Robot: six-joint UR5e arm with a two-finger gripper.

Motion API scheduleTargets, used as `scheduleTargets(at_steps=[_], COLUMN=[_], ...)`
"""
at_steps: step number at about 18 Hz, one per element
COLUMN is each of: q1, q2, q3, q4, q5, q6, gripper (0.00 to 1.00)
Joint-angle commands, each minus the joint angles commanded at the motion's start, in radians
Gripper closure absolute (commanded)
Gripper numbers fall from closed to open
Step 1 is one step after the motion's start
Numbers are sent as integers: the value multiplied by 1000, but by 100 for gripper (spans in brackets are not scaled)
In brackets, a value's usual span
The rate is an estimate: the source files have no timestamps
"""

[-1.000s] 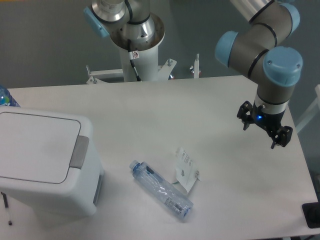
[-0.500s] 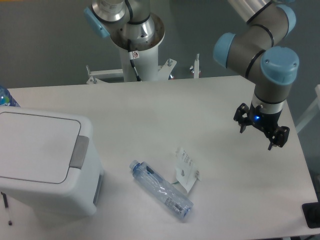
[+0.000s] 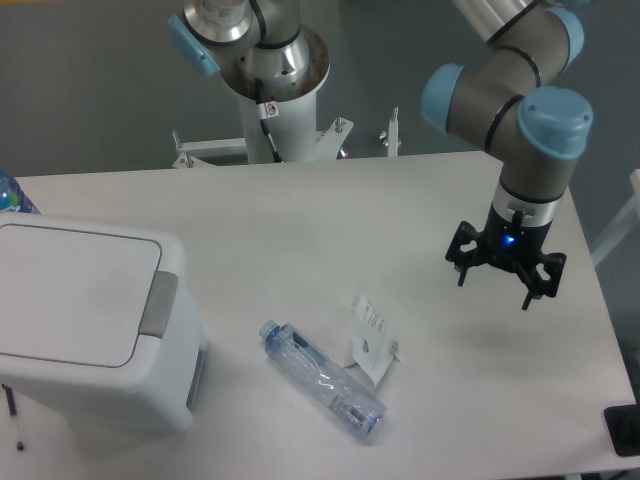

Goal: Open the trash can
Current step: 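Move the gripper over the water bottle toward the trash bin lid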

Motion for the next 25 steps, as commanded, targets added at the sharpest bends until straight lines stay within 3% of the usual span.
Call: scheduleTargets(at_steps=[4, 11, 15, 19, 25], q1=[-58, -146, -199, -251, -317], q2=[-3, -12, -50, -67, -61], q3=[-6, 47, 168, 264, 348], q4=[-2, -31, -182, -380, -518], q5=[-2, -72, -97, -100, -167], q6=[-61, -343, -483, -497, -528], gripper=[0, 0, 0, 0, 0])
